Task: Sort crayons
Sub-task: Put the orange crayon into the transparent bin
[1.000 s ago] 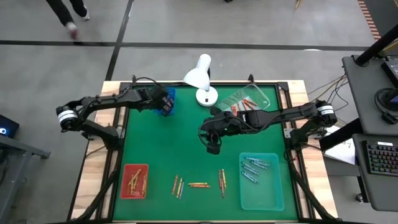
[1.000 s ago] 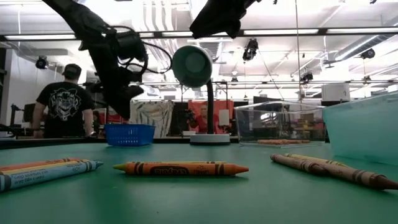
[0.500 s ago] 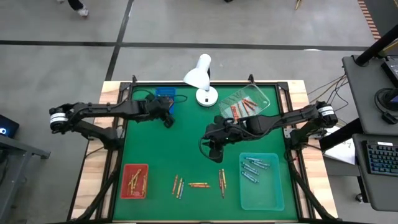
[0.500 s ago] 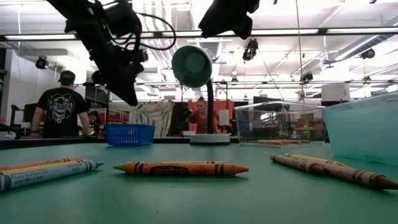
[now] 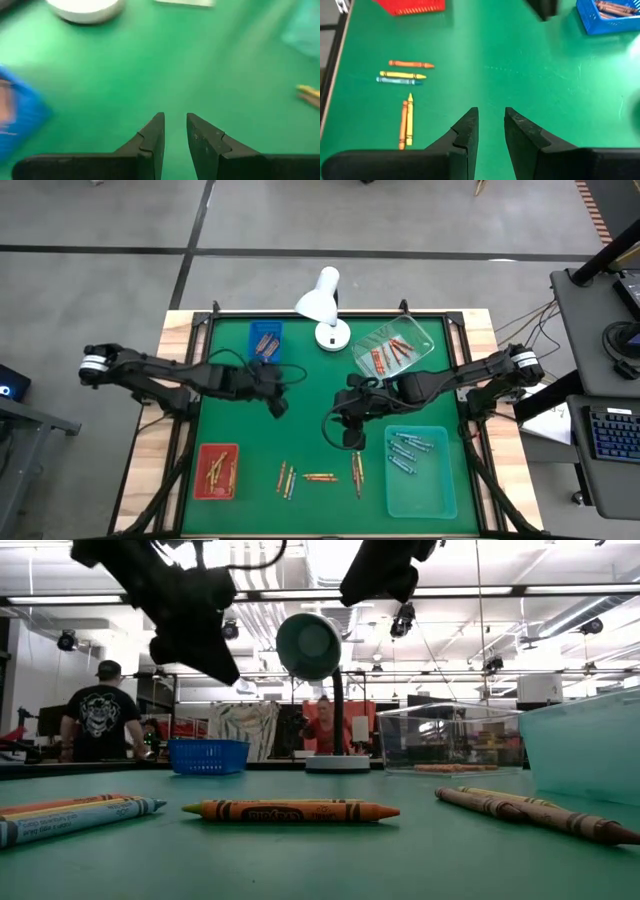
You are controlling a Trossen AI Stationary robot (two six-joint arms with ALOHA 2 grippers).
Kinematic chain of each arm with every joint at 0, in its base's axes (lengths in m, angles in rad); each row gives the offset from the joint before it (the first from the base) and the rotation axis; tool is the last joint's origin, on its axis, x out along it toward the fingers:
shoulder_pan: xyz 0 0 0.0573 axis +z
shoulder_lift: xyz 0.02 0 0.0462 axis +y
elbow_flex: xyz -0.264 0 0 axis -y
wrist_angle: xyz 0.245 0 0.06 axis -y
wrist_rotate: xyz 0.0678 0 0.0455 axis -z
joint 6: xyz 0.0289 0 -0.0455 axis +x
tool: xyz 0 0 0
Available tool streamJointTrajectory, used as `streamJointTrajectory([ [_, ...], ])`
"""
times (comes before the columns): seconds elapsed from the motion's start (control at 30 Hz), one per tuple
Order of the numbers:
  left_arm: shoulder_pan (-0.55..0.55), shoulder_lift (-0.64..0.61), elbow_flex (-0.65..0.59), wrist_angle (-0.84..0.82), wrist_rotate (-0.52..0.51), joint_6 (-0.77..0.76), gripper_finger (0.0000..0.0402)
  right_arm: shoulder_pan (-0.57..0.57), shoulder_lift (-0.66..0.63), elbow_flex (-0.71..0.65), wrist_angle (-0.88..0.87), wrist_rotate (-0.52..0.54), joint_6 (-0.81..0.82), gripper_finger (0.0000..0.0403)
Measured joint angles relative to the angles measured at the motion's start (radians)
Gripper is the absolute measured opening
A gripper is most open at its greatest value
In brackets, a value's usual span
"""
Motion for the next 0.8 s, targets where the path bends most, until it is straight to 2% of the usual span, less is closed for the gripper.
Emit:
streamJointTrajectory([
  [0.13, -0.113, 0.017, 0.0, 0.033, 0.058, -0.183, 0.0064, -0.001, 0.0, 0.0, -0.011, 0.0, -0.023, 0.0086],
  [0.3, -0.234, 0.026, 0.0, 0.007, 0.201, -0.505, 0.0061, -0.001, 0.0, 0.0, -0.011, 0.0, -0.062, 0.0088],
  [0.47, -0.344, 0.026, 0.0, -0.001, 0.211, -0.739, 0.0044, -0.001, 0.0, 0.0, -0.01, 0.001, -0.108, 0.0081],
  [0.6, -0.385, 0.047, 0.005, 0.004, 0.182, -0.823, 0.0038, -0.001, 0.0, 0.0, -0.004, 0.001, -0.152, 0.0078],
  [0.8, -0.394, 0.16, 0.12, -0.039, 0.18, -0.799, 0.0037, -0.001, 0.0, 0.0, -0.009, 0.001, -0.182, 0.0083],
])
